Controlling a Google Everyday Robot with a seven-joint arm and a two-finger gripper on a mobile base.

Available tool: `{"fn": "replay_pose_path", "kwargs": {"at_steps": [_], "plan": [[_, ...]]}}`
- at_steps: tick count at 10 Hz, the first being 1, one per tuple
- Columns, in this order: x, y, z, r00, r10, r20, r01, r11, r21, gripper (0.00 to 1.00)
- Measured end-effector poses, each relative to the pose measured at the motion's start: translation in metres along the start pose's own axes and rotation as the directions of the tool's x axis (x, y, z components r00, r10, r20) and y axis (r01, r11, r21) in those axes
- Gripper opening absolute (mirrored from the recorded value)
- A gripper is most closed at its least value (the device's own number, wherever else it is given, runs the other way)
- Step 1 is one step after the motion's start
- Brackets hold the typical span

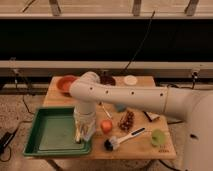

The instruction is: Place towel in tray

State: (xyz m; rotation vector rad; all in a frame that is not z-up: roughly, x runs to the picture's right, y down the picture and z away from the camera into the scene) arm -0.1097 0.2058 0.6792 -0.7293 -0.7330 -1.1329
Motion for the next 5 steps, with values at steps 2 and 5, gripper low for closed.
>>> {"fn": "replay_pose_path", "kwargs": {"at_steps": [2,5], "plan": [[-0.007,-0.021,0.008,0.999,-0.037,0.034,0.036,0.999,0.028,0.06],[-0.016,-0.059,0.022,0.992,-0.109,0.065,0.104,0.992,0.068,0.16]]}}
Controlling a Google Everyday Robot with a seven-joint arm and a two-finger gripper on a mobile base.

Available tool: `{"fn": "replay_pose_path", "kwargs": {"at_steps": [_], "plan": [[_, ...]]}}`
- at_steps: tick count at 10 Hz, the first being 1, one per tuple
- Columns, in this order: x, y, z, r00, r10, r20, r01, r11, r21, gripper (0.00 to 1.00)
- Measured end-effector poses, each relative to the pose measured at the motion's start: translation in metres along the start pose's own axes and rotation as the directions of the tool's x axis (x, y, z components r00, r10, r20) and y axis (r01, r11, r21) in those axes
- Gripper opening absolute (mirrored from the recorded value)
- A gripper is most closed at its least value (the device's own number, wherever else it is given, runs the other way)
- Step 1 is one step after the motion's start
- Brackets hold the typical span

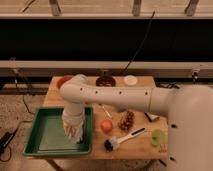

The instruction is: Place towel in tray

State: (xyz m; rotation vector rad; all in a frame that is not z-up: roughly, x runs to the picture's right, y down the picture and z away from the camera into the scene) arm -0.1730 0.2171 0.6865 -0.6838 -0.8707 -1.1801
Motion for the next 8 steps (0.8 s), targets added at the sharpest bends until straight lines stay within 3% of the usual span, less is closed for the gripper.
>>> {"fn": "replay_pose_path", "kwargs": {"at_steps": [5,7,8], "plan": [[0.001,-0.033,0.024,0.995,-0.076,0.065,0.071,0.995,0.072,0.66],[0.002,-0.039,0.032,0.993,-0.066,0.094,0.056,0.993,0.1,0.8],[0.002,-0.04,0.033,0.993,-0.065,0.101,0.054,0.993,0.103,0.8]]}}
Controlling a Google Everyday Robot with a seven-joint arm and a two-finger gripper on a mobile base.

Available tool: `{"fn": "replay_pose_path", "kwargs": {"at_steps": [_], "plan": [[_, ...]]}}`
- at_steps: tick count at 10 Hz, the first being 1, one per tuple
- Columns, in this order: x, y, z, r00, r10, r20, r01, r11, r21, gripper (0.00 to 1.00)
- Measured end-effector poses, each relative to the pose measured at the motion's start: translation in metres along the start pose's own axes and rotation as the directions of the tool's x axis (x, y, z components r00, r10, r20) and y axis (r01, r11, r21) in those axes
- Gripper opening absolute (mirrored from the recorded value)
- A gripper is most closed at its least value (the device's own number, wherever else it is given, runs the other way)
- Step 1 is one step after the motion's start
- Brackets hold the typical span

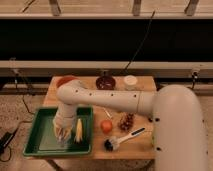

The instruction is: Place towel in tray

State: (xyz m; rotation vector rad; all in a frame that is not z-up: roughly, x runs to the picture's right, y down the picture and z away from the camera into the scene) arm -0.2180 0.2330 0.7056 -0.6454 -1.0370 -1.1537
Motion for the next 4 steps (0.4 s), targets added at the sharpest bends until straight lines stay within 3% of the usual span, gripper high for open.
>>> {"fn": "replay_pose_path", "kwargs": {"at_steps": [4], "plan": [[-0.0008,-0.0012,0.0006,1.0,-0.003,0.001,0.003,1.0,-0.001,0.8]]}}
